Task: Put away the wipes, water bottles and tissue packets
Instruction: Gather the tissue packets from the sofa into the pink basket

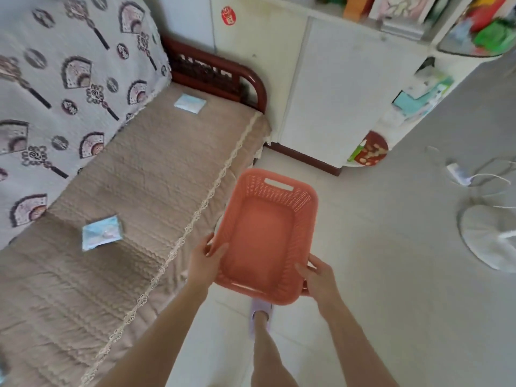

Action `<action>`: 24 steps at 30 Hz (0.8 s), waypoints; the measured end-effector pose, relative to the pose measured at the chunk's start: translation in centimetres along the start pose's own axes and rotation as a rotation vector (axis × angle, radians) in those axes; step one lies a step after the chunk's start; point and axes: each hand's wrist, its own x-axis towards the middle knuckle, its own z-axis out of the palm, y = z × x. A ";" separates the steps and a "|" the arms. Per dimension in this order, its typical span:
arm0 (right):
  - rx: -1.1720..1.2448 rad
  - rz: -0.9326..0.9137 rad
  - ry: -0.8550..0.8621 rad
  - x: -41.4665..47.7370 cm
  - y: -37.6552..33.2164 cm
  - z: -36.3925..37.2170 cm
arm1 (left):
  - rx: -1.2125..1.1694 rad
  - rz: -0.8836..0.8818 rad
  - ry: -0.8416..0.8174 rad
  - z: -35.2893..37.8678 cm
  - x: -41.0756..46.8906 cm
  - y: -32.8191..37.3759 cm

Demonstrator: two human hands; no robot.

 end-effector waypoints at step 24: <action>-0.563 -0.222 -0.316 34.9 -32.4 12.9 | -0.333 -0.139 0.440 4.5 31.7 17.0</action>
